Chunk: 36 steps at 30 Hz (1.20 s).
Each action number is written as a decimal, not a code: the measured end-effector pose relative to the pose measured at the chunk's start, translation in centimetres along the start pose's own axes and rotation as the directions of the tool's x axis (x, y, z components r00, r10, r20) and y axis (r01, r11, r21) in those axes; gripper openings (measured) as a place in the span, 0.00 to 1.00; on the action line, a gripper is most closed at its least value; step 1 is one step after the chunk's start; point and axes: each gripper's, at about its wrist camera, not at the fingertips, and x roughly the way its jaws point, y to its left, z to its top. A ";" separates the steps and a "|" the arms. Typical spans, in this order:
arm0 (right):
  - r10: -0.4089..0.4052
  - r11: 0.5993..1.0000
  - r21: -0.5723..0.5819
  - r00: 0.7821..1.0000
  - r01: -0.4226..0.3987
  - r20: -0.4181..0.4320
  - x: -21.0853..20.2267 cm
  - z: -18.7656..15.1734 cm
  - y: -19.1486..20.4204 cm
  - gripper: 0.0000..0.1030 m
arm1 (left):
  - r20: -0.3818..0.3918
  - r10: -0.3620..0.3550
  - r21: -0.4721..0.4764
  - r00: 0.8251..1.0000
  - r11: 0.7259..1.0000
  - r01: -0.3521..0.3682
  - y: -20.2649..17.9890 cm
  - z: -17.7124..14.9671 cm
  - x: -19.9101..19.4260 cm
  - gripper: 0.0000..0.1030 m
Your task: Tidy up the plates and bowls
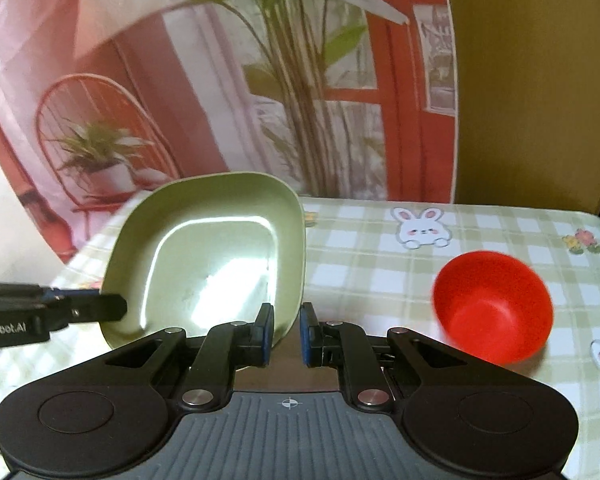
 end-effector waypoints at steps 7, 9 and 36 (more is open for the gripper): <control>0.029 1.000 -0.002 1.000 -0.029 -0.009 -1.9 -2.4 2.2 0.12 | -0.001 0.020 -0.026 1.000 0.999 -0.020 0.8 -2.6 -2.8 0.16; 0.031 1.000 0.000 0.999 -0.031 -0.018 -2.3 -3.1 2.4 0.12 | -0.004 0.018 -0.031 1.000 0.999 -0.018 0.7 -3.3 -3.3 0.16; 0.002 0.999 -0.043 0.989 -0.008 -0.148 -3.1 -9.4 2.8 0.15 | -0.158 -0.039 -0.118 0.987 0.993 0.021 0.9 -10.6 -3.0 0.17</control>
